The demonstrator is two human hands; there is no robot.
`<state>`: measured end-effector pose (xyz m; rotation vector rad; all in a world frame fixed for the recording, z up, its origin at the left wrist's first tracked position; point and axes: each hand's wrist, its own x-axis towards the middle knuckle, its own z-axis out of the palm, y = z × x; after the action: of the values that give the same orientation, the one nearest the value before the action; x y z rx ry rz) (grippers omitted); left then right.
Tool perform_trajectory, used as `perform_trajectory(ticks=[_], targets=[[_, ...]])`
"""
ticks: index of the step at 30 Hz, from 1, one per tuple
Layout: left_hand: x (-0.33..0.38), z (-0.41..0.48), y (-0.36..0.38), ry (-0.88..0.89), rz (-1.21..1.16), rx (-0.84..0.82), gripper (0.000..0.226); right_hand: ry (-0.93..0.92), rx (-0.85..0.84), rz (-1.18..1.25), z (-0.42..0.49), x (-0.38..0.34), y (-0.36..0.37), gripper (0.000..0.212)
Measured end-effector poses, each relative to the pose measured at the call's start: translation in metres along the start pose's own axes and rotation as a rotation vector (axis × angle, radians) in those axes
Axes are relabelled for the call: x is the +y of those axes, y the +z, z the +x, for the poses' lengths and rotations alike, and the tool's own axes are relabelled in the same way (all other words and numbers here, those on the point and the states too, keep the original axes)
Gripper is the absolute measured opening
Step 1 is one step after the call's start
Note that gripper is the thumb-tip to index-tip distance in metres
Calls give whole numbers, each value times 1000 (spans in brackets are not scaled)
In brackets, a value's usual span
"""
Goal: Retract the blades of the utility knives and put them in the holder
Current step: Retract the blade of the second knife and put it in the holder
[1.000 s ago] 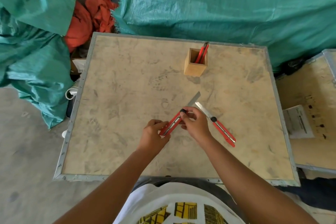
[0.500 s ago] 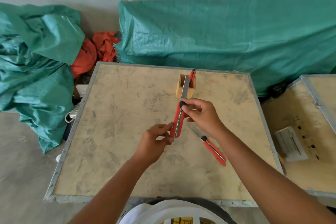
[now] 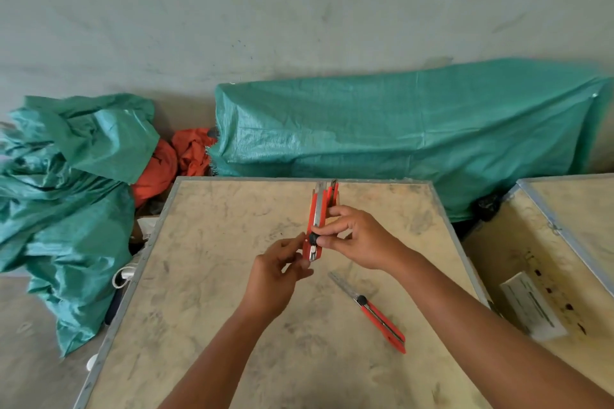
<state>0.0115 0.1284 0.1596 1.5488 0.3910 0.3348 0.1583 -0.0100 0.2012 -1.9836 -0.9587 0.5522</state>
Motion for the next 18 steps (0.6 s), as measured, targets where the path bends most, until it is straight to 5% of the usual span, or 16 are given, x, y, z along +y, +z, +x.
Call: perform_trajectory(ticks=[18], targets=[[34, 8, -6, 88, 26, 6, 48, -130, 125, -30, 0, -32, -8, 24]])
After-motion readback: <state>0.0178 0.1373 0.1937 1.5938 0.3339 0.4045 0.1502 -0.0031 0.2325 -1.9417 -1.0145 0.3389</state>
